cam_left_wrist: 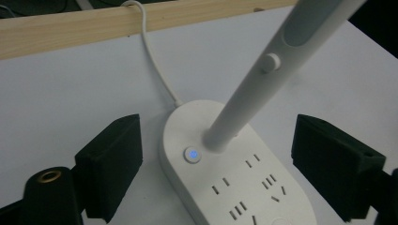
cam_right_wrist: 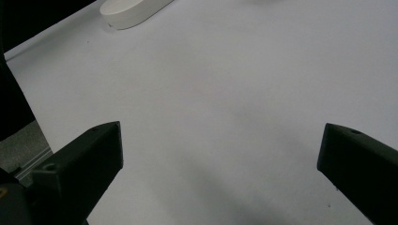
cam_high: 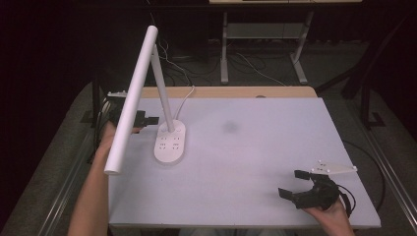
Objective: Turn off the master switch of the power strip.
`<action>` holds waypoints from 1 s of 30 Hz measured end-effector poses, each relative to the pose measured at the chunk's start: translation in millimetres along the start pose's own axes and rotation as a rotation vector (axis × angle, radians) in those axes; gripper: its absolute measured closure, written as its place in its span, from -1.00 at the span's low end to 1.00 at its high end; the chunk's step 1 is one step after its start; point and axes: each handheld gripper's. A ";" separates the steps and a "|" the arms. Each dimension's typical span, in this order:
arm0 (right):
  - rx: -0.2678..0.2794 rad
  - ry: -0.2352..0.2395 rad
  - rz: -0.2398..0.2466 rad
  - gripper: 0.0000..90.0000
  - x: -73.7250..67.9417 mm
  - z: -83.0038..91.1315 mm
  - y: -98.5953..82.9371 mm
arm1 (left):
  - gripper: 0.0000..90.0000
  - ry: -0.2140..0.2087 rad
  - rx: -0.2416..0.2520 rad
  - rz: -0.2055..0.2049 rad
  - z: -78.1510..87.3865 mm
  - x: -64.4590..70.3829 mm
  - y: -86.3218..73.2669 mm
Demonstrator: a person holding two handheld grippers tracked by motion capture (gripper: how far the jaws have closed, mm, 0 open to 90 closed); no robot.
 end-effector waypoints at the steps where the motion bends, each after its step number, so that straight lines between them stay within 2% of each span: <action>1: 0.003 -0.006 0.006 -1.00 0.5 0.0 -0.2 | -0.55 0.009 0.008 0.012 -0.1 -2.2 0.2; 3: 0.004 -0.012 0.007 -1.00 0.7 0.1 -0.2 | -0.48 0.002 0.030 0.055 -1.4 -7.4 0.0; 9: 0.000 -0.017 0.005 -1.00 1.2 0.4 -0.6 | -0.28 -0.018 0.044 0.088 -5.4 -12.5 -0.3; 14: -0.003 -0.016 -0.001 -1.00 1.1 0.6 -0.6 | 0.03 -0.019 0.058 0.094 -8.3 -12.2 -0.2; 23: 0.000 -0.019 0.003 -1.00 1.4 -0.1 -0.7 | 0.47 -0.018 0.059 0.094 -15.1 -11.4 -0.2; 29: -0.006 -0.018 0.006 -1.00 0.9 -0.9 -1.0 | 0.94 -0.002 0.055 0.093 -20.7 -10.0 -1.2; 30: -0.006 -0.018 0.006 -1.00 0.9 -0.9 -1.0 | 0.94 -0.004 0.051 0.091 -21.5 -10.1 -1.4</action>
Point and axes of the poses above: each handheld gripper's, and its own axes: z roughly backward along the jaws, y roughly out of its top, x roughly to its right, and after that the axes turned 13 degrees about z, right-handed
